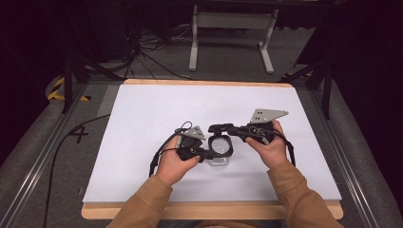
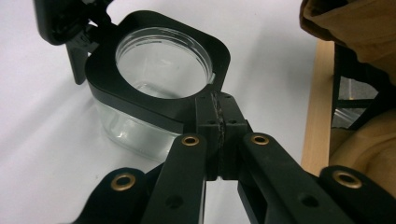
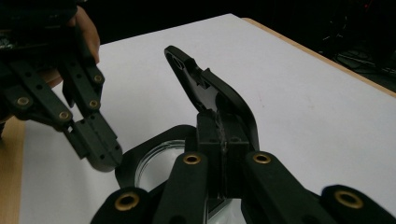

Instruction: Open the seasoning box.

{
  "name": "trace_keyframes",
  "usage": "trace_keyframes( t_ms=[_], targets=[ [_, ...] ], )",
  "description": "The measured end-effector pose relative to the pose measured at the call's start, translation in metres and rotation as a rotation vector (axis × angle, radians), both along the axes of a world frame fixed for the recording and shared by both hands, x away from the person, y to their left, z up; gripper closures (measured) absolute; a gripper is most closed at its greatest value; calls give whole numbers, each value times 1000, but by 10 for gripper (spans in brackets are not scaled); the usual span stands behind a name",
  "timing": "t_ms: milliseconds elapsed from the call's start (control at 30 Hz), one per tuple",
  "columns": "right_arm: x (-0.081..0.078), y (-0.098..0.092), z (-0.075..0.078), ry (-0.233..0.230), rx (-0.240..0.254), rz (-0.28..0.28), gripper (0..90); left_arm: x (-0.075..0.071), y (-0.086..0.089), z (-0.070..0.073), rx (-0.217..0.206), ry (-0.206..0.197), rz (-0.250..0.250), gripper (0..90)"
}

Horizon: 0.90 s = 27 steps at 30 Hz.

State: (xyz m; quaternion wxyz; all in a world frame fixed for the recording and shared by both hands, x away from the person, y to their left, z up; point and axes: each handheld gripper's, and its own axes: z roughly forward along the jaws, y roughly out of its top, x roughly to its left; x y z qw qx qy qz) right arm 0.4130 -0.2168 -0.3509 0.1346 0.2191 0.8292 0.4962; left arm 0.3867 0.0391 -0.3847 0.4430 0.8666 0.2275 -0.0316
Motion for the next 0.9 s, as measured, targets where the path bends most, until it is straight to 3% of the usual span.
trace_keyframes(
  t_ms=[133,467,900],
  targets=[
    [5,0,-1,2,4,-10,900,-1,-2,2,19,-16,-3,898],
    [17,0,-5,19,23,-42,900,1,1,0,-1,28,15,897],
    [28,7,-14,50,1,-83,900,2,3,1,10,20,34,898]
  ],
)
